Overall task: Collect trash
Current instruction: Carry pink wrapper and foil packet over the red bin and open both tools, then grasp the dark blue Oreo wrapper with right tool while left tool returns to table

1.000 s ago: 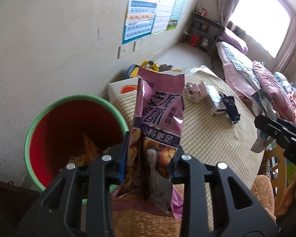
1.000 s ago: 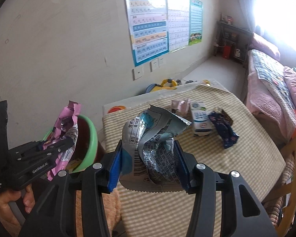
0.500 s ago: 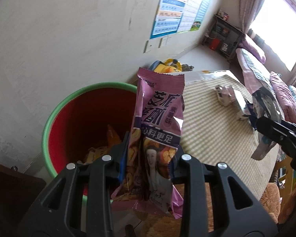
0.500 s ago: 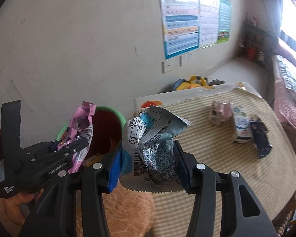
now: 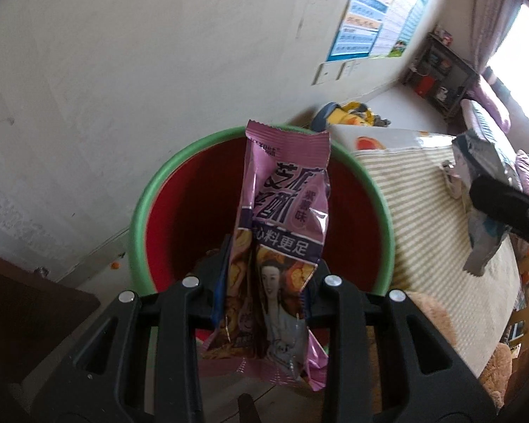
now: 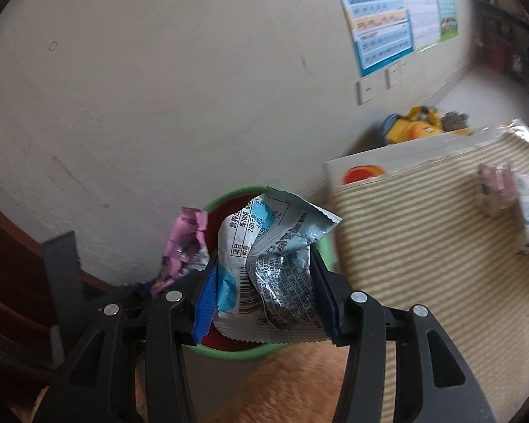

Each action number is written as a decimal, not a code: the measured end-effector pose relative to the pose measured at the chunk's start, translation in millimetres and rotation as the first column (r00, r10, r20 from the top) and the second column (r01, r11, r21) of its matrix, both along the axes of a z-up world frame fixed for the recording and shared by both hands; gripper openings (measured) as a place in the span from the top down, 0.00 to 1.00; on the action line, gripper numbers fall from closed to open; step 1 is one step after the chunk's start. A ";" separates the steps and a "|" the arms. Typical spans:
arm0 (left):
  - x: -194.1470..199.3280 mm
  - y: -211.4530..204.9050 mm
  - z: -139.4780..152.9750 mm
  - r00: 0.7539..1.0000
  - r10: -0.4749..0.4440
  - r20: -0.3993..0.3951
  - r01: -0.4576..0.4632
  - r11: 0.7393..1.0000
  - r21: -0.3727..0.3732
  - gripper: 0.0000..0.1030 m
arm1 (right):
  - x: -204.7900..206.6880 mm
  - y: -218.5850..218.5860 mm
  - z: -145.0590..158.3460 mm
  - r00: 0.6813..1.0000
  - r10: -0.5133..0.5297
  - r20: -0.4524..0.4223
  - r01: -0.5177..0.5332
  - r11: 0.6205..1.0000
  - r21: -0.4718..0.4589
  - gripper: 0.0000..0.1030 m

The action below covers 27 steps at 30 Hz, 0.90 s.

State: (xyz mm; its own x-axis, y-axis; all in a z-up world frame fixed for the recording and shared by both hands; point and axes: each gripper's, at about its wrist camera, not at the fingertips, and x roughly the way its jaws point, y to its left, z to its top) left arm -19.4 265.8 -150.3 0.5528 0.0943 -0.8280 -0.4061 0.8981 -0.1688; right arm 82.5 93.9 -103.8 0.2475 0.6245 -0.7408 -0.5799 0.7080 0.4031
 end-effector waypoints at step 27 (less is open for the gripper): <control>5.2 -10.4 -12.0 0.999 -0.003 -0.052 0.003 1.000 0.001 0.33 | 102.6 -232.1 -32.3 0.832 -0.506 0.230 0.554 0.781 -0.288 0.23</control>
State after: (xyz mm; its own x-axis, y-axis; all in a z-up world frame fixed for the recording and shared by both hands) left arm -14.2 255.4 -162.4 0.5092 0.0937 -0.8555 -0.4117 0.8994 -0.1466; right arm 185.0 -138.2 -136.1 0.5770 0.0904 -0.8117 -0.1034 0.9939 0.0372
